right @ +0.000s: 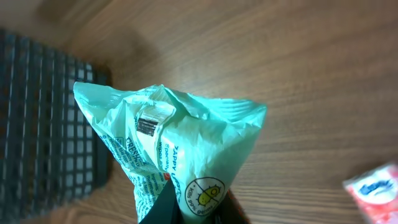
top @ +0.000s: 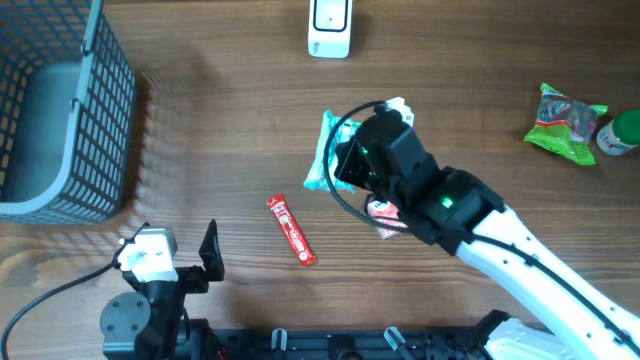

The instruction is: Scan the item barcode

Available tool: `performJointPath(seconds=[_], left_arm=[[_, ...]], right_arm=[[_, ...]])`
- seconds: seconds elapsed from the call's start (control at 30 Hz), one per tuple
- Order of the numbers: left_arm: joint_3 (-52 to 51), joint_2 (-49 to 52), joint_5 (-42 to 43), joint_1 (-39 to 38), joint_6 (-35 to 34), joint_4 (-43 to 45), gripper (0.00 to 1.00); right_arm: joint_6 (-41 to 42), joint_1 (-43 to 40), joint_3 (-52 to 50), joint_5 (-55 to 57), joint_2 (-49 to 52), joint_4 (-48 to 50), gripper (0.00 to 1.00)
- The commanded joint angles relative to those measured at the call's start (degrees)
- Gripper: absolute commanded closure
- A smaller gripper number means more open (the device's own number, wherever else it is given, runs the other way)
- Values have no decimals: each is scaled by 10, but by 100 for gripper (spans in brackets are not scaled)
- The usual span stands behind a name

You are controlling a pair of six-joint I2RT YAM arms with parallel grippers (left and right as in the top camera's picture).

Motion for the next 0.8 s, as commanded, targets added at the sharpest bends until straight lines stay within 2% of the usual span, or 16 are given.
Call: performJointPath(seconds=[0.0,0.23,0.33,0.4,0.53,0.63,0.77], left_arm=[[-5,-3,-6,-3,-5,1,0],[-5,-3,-6,-3,-5,1,0],[-5,-3,-6,-3,-5,1,0],[-5,-3,-6,-3,-5,1,0],[-5,-3,-6,-3,-5,1,0],[-5,-3,-6,-3,-5,1,0],[-5,-3,-6,-3,-5,1,0]], right_arm=[[-75,1,3,1,-11,1,96],[-75,2,3,-2,-11,-10,96],[-75,1,2,31,-6,-54,96],[-78,2,1,122,6,-93,96],[-148,1,-12,388,53,-101,96],[-214,2,-12,471,83,-111,96],[-182,1,-17,516,123,-130,96]])
